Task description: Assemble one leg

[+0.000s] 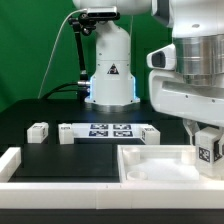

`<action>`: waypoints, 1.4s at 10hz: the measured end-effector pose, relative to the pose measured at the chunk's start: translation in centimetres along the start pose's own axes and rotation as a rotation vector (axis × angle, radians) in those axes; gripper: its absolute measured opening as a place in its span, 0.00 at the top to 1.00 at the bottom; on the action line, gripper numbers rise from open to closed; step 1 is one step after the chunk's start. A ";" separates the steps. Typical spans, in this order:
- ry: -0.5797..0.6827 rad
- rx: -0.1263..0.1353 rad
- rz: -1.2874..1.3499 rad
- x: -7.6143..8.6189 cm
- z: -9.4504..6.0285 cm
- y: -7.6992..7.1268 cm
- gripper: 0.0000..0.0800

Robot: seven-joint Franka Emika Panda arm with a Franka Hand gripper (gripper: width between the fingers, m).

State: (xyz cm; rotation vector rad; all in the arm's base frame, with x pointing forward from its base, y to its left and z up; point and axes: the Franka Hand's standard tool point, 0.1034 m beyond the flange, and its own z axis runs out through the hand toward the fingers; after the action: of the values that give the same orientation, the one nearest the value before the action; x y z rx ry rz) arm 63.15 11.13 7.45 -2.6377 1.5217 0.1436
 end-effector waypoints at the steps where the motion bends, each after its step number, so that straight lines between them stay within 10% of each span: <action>1: 0.005 -0.002 0.087 0.0 0.0 0.0 0.64; 8: -0.039 0.001 0.695 -0.4 0.1 -0.1 0.64; 10: -0.041 0.002 0.641 -0.5 0.1 -0.1 0.56; 12: -0.043 0.004 0.558 -0.5 0.1 -0.2 0.23; 14: -0.040 0.008 0.339 -0.6 0.1 -0.2 0.19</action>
Offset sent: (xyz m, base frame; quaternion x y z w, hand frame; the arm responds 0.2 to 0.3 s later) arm -0.0006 -0.0007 0.0007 0.0090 -0.0019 0.3453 0.9385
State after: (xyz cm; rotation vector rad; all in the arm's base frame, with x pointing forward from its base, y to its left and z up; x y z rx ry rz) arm 63.04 11.75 7.47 -2.3320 1.9366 0.2116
